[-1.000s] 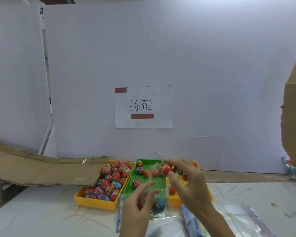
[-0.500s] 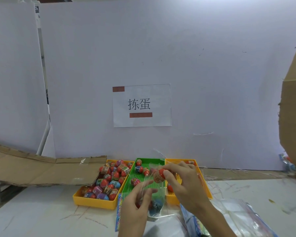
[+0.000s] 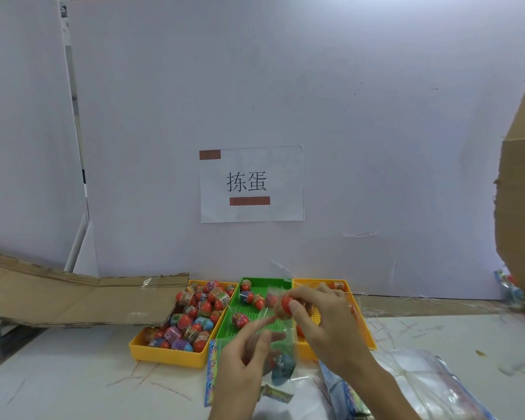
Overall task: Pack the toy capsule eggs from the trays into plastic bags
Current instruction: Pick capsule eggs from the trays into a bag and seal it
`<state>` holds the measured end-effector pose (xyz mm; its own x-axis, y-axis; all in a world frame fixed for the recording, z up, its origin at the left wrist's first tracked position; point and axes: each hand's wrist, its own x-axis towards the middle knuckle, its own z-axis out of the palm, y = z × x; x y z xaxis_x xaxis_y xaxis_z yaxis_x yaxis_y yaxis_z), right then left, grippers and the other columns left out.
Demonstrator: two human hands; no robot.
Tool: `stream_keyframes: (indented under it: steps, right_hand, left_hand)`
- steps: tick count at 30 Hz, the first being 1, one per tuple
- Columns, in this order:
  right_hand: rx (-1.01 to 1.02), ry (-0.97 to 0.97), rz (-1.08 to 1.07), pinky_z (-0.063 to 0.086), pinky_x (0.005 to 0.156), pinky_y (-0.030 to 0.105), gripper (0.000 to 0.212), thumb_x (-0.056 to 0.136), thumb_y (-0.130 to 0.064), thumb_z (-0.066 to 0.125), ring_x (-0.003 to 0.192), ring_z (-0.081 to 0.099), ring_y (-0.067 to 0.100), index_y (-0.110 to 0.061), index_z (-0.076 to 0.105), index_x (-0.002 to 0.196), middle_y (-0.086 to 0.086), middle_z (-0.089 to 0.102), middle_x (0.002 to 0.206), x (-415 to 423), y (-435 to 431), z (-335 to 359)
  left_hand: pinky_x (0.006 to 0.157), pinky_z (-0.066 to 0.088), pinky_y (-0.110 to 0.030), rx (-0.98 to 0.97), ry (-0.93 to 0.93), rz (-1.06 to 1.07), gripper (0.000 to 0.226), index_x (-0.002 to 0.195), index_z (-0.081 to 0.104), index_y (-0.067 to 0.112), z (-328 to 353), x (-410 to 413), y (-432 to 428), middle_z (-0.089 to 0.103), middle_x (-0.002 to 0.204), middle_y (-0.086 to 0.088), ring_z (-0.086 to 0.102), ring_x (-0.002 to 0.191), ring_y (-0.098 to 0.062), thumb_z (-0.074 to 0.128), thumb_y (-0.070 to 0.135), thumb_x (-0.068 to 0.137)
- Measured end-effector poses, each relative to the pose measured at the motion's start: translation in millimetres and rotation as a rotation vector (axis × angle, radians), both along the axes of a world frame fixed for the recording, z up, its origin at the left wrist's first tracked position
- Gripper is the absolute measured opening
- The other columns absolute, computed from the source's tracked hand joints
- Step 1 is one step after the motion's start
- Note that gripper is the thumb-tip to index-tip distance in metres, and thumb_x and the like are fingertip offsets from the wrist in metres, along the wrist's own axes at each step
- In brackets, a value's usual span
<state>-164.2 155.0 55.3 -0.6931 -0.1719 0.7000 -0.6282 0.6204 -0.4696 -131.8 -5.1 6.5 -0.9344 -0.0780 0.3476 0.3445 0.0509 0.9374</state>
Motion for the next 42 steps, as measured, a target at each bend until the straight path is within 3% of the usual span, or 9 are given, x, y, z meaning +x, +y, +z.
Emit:
stream_keyframes:
  steps: [6, 12, 21, 26, 32, 36, 39, 41, 42]
  right_hand:
    - [-0.002, -0.078, 0.043, 0.028, 0.091, 0.017, 0.028, 0.084, -0.063, 0.040, 0.108, 0.034, -0.009, -0.052, 0.063, 0.097, -0.028, 0.056, 0.085, -1, -3, -8]
    - [0.117, -0.106, 0.124, 0.020, 0.099, 0.019, 0.033, 0.085, -0.059, 0.047, 0.111, 0.038, -0.007, -0.045, 0.073, 0.101, -0.040, 0.058, 0.095, -5, -3, 0]
    - [0.216, -0.183, 0.137, 0.014, 0.104, 0.014, 0.017, 0.099, -0.045, 0.056, 0.130, 0.026, -0.012, -0.048, 0.071, 0.107, -0.041, 0.042, 0.126, -13, 6, -5]
    - [-0.253, -0.286, 0.250, 0.050, 0.098, 0.024, 0.032, 0.103, -0.029, 0.055, 0.119, 0.058, -0.002, -0.043, 0.059, 0.132, -0.025, 0.062, 0.125, -15, 16, 6]
    - [-0.631, -0.467, 0.335, 0.058, 0.088, 0.030, 0.062, 0.087, -0.043, 0.066, 0.115, 0.065, 0.006, -0.036, 0.045, 0.146, -0.009, 0.060, 0.136, -22, 28, 23]
    - [-0.401, -0.664, 0.481, 0.059, 0.086, 0.032, 0.076, 0.073, -0.064, 0.078, 0.111, 0.068, 0.009, -0.043, 0.049, 0.139, -0.014, 0.068, 0.125, -12, 30, 29]
    - [-0.104, -0.663, 0.442, 0.057, 0.080, 0.024, 0.049, 0.071, -0.061, 0.081, 0.099, 0.071, 0.005, -0.049, 0.064, 0.116, -0.018, 0.072, 0.110, 2, 12, 6]
    - [-0.213, -0.528, 0.371, 0.058, 0.075, 0.024, 0.010, 0.084, -0.037, 0.079, 0.087, 0.072, 0.008, -0.038, 0.075, 0.094, -0.010, 0.075, 0.095, 6, -2, -8]
    - [-0.269, -0.478, 0.346, 0.058, 0.072, 0.024, 0.009, 0.089, -0.025, 0.076, 0.082, 0.072, 0.009, -0.033, 0.077, 0.086, -0.007, 0.076, 0.089, 7, -7, -12]
  left_hand:
    - [0.065, 0.059, -0.028, 0.002, -0.014, -0.016, 0.034, 0.113, 0.071, 0.019, -7, -8, -2, 0.080, 0.091, -0.001, 0.076, 0.075, -0.019, 0.069, 0.030, 0.082]
    - [0.069, 0.056, -0.017, 0.010, -0.050, -0.057, 0.039, 0.106, 0.075, 0.014, -8, -12, 1, 0.080, 0.092, -0.002, 0.077, 0.085, -0.017, 0.080, 0.026, 0.069]
    - [0.076, 0.059, -0.024, 0.010, -0.041, -0.052, 0.040, 0.109, 0.072, 0.017, -3, -6, -2, 0.080, 0.090, -0.003, 0.077, 0.086, -0.018, 0.073, 0.034, 0.073]
    - [0.069, 0.056, -0.018, 0.135, -0.037, -0.036, 0.033, 0.106, 0.068, 0.008, 1, -5, -10, 0.080, 0.089, -0.011, 0.077, 0.082, -0.019, 0.070, 0.025, 0.078]
    - [0.066, 0.059, -0.028, 0.191, -0.017, -0.039, 0.030, 0.107, 0.060, 0.002, 1, -3, -12, 0.078, 0.090, -0.016, 0.076, 0.081, -0.035, 0.069, 0.012, 0.080]
    - [0.063, 0.059, -0.028, 0.205, 0.015, -0.009, 0.013, 0.105, 0.064, 0.008, 2, 3, -10, 0.076, 0.101, -0.020, 0.075, 0.077, -0.037, 0.061, 0.002, 0.095]
    - [0.073, 0.061, -0.032, 0.180, 0.026, 0.025, 0.022, 0.094, 0.070, 0.033, 3, 5, -9, 0.077, 0.095, -0.011, 0.076, 0.084, -0.034, 0.063, 0.013, 0.097]
    - [0.079, 0.061, -0.038, 0.179, 0.043, 0.030, 0.011, 0.091, 0.071, 0.033, 4, 6, -8, 0.077, 0.095, -0.010, 0.075, 0.089, -0.033, 0.067, 0.023, 0.093]
    - [0.077, 0.062, -0.037, 0.185, 0.053, 0.028, 0.008, 0.092, 0.071, 0.031, 3, 6, -8, 0.077, 0.094, -0.012, 0.075, 0.088, -0.033, 0.066, 0.025, 0.091]
